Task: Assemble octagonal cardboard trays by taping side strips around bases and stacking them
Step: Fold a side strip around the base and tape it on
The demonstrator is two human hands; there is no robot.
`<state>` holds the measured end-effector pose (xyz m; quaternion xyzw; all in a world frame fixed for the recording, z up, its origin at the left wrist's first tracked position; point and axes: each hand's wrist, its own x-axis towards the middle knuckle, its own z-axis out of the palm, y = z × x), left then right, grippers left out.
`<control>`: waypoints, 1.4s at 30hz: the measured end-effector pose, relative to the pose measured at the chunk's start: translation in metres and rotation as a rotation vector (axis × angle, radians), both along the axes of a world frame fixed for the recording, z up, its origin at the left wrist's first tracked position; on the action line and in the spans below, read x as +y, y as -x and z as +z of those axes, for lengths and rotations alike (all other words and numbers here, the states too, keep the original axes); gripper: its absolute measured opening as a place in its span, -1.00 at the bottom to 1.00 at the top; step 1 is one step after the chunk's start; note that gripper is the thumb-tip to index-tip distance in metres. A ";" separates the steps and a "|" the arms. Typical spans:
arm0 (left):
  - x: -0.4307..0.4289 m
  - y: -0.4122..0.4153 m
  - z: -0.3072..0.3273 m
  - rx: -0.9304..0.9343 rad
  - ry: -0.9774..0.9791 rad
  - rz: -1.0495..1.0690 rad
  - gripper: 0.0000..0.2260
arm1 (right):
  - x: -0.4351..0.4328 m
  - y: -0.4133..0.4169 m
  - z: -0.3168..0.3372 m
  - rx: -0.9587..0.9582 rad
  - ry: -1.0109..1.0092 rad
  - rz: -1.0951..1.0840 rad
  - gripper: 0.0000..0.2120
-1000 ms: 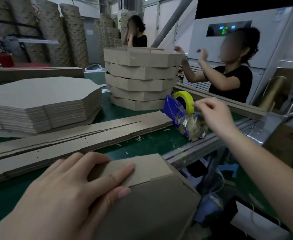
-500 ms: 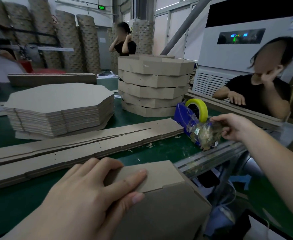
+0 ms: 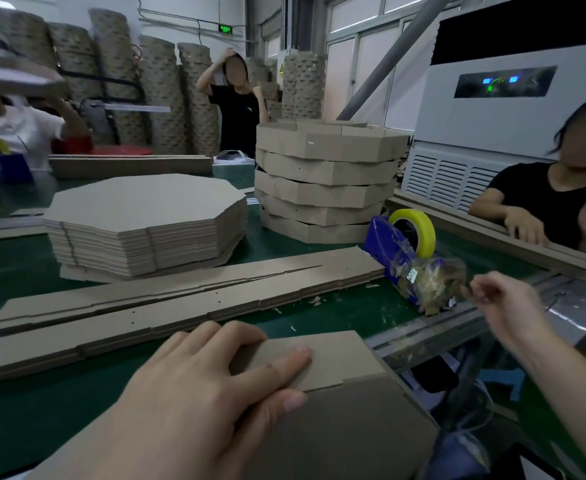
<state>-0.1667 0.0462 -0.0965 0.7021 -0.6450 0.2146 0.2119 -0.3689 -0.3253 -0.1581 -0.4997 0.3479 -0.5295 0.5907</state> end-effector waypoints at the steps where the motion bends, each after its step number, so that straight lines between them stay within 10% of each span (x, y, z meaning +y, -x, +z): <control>1: 0.000 0.000 0.001 0.005 0.003 0.004 -0.66 | 0.002 0.001 -0.002 0.186 0.064 -0.073 -0.61; 5: 0.002 0.001 0.001 0.005 0.016 0.010 -0.66 | 0.014 0.020 0.001 0.953 0.279 -0.295 -0.88; 7: 0.003 0.001 0.002 0.014 0.001 0.013 -0.66 | 0.028 0.024 0.004 1.028 0.355 -0.317 -0.85; 16: 0.005 0.006 0.006 0.090 -0.024 0.014 -0.70 | 0.169 -0.025 0.054 0.413 0.622 0.040 -0.93; 21: 0.007 0.008 0.007 0.108 -0.032 0.028 -0.71 | 0.262 -0.038 0.063 0.058 0.451 0.279 -0.75; 27: 0.009 0.009 0.008 0.108 -0.091 0.014 -0.72 | 0.297 -0.063 0.031 0.000 -0.016 0.311 -0.88; 42: 0.012 0.012 0.010 0.176 -0.079 -0.036 -0.76 | 0.299 -0.068 0.031 0.040 -0.194 0.275 -0.64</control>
